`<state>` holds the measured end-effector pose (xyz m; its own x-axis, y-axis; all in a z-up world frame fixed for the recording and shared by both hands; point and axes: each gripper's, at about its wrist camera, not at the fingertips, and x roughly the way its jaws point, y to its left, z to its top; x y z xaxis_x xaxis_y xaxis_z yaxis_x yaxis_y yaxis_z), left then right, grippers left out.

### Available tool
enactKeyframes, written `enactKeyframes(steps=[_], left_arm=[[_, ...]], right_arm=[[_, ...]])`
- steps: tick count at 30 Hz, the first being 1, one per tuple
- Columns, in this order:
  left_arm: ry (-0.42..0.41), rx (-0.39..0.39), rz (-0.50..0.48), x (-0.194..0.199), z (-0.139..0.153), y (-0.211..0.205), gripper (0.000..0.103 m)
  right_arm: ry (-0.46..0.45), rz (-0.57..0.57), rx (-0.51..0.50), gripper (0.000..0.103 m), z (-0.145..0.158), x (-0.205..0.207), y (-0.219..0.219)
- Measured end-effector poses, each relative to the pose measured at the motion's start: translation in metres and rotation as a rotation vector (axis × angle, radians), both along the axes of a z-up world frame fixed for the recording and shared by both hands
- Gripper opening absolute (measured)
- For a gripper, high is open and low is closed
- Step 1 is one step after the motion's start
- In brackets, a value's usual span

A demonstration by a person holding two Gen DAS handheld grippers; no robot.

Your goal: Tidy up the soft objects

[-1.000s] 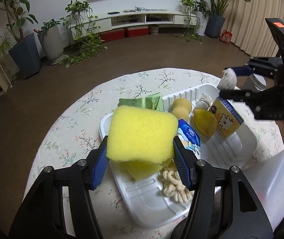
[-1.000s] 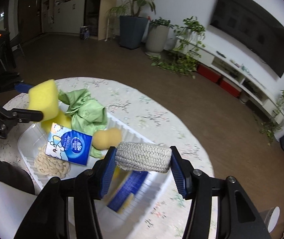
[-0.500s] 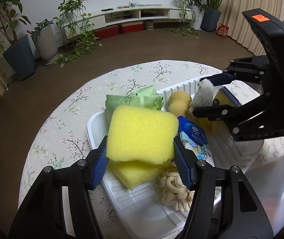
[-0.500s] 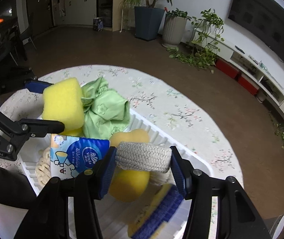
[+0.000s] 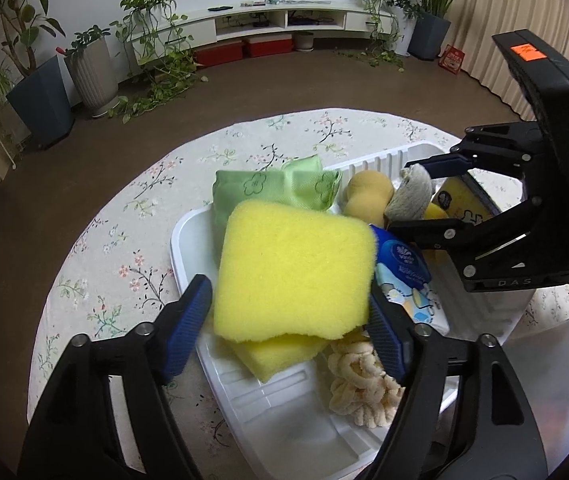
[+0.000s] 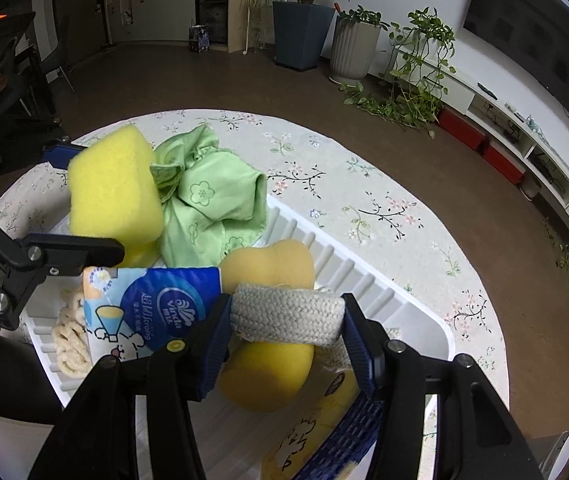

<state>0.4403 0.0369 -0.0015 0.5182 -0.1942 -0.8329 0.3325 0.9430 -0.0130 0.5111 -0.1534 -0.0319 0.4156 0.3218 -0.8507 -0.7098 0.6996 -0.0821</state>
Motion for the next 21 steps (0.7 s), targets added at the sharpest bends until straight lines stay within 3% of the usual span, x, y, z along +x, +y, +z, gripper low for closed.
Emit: enactKeyframes(steps=[5,10,16,21], left_arm=[[0.004,0.001,0.002,0.001,-0.001,0.002,0.084],[-0.009,-0.01,0.004,-0.003,0.003,0.001,0.085],[-0.033,-0.003,0.009,-0.011,0.009,0.0,0.096],[-0.054,0.008,0.036,-0.018,0.018,0.003,0.099]], right_arm=[[-0.004,-0.01,0.001,0.058,0.0,0.002,-0.002],[-0.01,-0.014,0.0,0.059,0.001,-0.002,-0.002],[-0.03,-0.024,0.008,0.07,0.008,-0.007,-0.004],[-0.058,-0.023,0.016,0.072,0.02,-0.014,-0.005]])
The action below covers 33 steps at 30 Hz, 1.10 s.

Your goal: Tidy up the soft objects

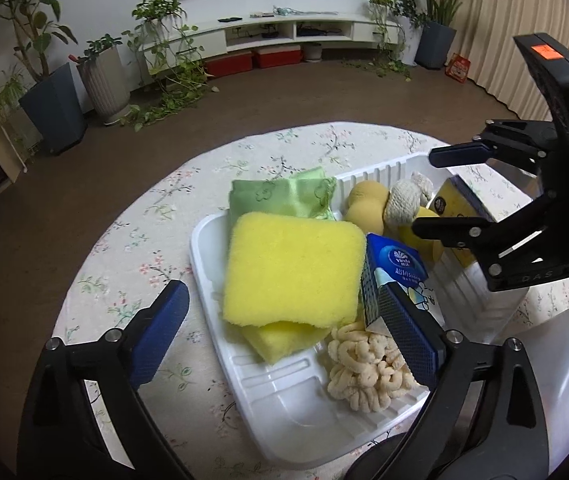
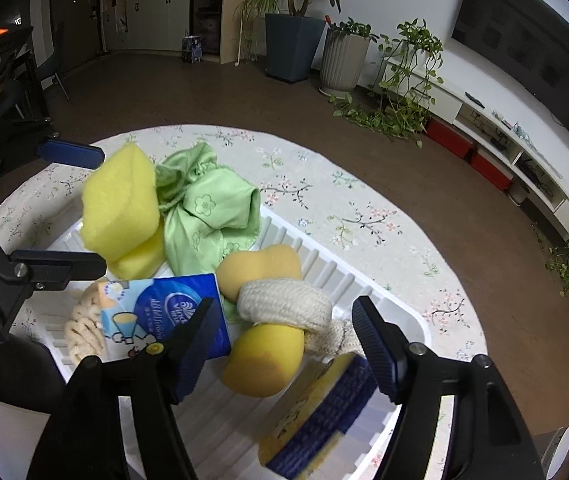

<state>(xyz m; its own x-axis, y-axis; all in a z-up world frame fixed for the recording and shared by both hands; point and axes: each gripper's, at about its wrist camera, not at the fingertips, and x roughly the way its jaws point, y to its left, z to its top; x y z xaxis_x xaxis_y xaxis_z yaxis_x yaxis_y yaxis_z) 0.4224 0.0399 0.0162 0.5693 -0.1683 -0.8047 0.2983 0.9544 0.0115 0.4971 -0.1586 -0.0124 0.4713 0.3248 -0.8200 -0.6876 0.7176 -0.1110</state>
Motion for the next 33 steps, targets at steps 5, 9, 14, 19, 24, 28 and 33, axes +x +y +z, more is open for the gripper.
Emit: enactKeyframes(steps=[5,9,14,19,24,28,33], left_arm=[[-0.036,-0.02,0.037,-0.01,0.016,0.01,0.103],[-0.071,-0.041,0.081,-0.021,0.03,0.021,0.103],[-0.102,-0.067,0.132,-0.044,0.042,0.034,0.103],[-0.127,-0.092,0.168,-0.076,0.047,0.04,0.103],[-0.172,-0.096,0.209,-0.11,0.055,0.043,0.103],[-0.215,-0.117,0.246,-0.144,0.066,0.044,0.103],[-0.252,-0.104,0.274,-0.189,0.066,0.033,0.103]], right_arm=[[-0.025,-0.012,0.008,0.072,0.013,-0.007,-0.008],[-0.04,-0.048,0.025,0.077,0.026,-0.011,-0.023],[-0.051,-0.099,0.063,0.09,0.043,-0.024,-0.05],[-0.073,-0.134,0.071,0.095,0.056,-0.048,-0.075],[-0.075,-0.186,0.106,0.098,0.064,-0.071,-0.1],[-0.084,-0.226,0.153,0.1,0.075,-0.096,-0.12],[-0.1,-0.271,0.204,0.102,0.082,-0.139,-0.139]])
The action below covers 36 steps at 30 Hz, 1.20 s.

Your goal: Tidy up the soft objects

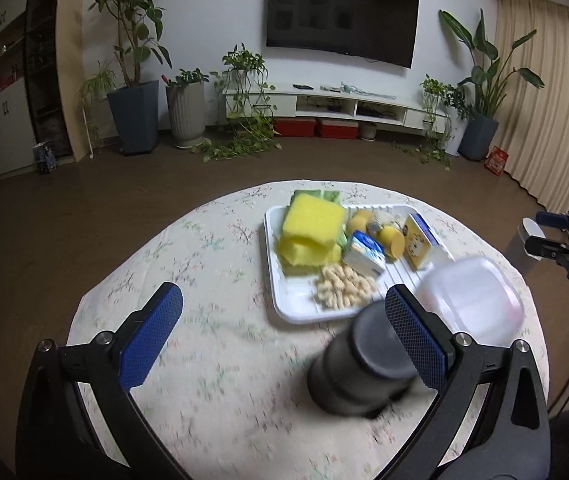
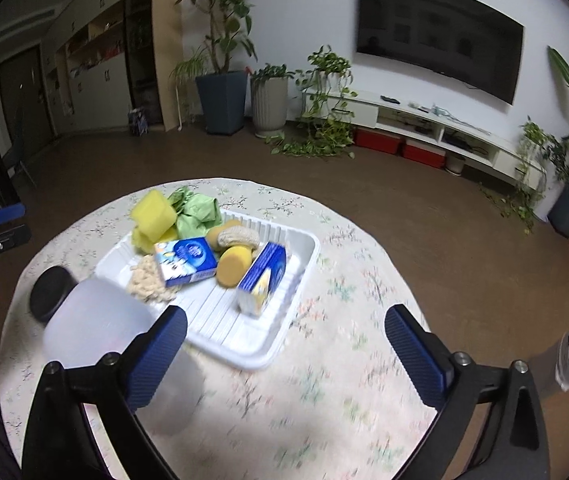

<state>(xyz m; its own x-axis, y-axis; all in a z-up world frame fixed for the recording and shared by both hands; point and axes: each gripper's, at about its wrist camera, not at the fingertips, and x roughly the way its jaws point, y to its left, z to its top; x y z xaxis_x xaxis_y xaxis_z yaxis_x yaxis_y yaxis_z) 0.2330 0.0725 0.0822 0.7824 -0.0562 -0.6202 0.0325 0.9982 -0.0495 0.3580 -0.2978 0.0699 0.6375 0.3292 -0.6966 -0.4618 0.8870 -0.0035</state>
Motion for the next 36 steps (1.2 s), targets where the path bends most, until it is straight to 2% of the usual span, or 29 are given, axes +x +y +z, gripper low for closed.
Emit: enactKeyframes(steps=[3,12,24,28,36], left_arm=[[-0.001,-0.001,0.006,-0.02,-0.004,-0.008,0.103],[0.026,-0.072,0.02,-0.08,-0.024,-0.024,0.103],[0.04,-0.083,0.041,-0.139,-0.045,-0.042,0.103],[0.025,-0.067,0.049,-0.155,-0.046,-0.058,0.103],[-0.01,-0.003,0.089,-0.172,-0.041,-0.077,0.103]], right_arm=[[-0.001,-0.022,0.028,0.102,-0.003,-0.032,-0.007],[0.023,-0.047,0.075,0.103,-0.029,-0.119,-0.003],[0.042,-0.027,0.125,0.103,-0.049,-0.203,0.02],[0.024,-0.035,0.154,0.103,-0.047,-0.227,0.03],[-0.098,-0.099,0.143,0.103,-0.036,-0.263,0.05]])
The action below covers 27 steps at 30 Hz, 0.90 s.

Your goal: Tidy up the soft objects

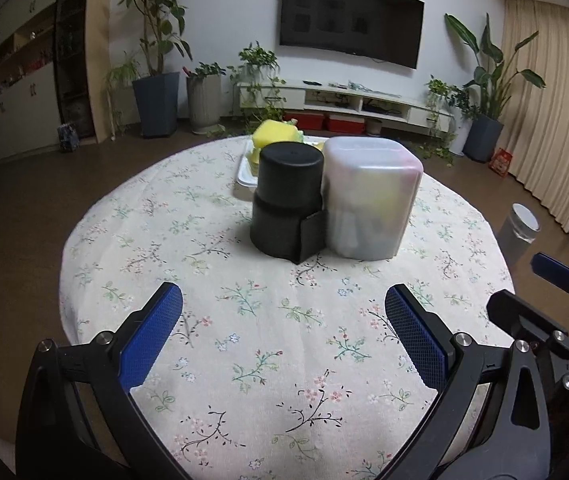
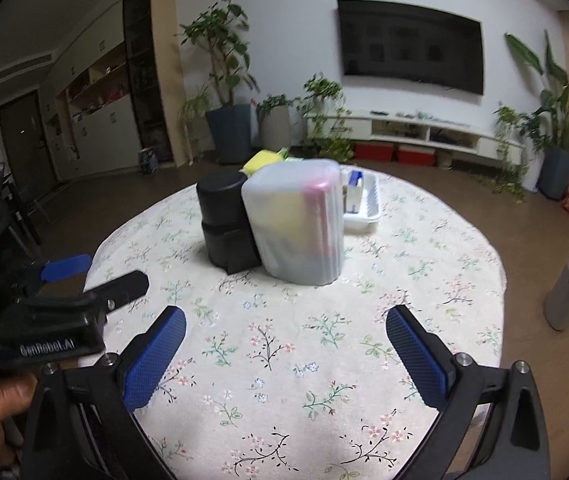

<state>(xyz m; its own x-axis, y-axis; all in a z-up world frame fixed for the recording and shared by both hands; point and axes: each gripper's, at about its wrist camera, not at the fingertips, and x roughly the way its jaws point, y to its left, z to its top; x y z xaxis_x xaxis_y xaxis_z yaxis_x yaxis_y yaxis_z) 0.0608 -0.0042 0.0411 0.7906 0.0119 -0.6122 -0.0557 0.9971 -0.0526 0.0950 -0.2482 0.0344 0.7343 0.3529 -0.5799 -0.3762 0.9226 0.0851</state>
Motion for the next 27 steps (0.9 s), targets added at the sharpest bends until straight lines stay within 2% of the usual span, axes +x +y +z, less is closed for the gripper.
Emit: enactKeyframes(steps=[5,13,19,27], left_arm=[[0.013,0.023,0.034,0.0,-0.001,-0.001,0.103],[0.034,0.064,0.074,0.001,-0.005,-0.001,0.103],[0.029,0.146,0.113,0.0,-0.007,-0.009,0.103],[0.019,0.039,0.028,0.003,-0.006,-0.007,0.103]], right_arm=[[-0.021,-0.063,0.002,0.103,0.004,-0.004,-0.006],[-0.007,-0.092,0.001,0.103,0.001,-0.003,-0.012],[-0.005,-0.094,-0.001,0.103,0.0,-0.004,-0.012],[-0.009,-0.102,-0.021,0.103,0.0,-0.004,-0.011]])
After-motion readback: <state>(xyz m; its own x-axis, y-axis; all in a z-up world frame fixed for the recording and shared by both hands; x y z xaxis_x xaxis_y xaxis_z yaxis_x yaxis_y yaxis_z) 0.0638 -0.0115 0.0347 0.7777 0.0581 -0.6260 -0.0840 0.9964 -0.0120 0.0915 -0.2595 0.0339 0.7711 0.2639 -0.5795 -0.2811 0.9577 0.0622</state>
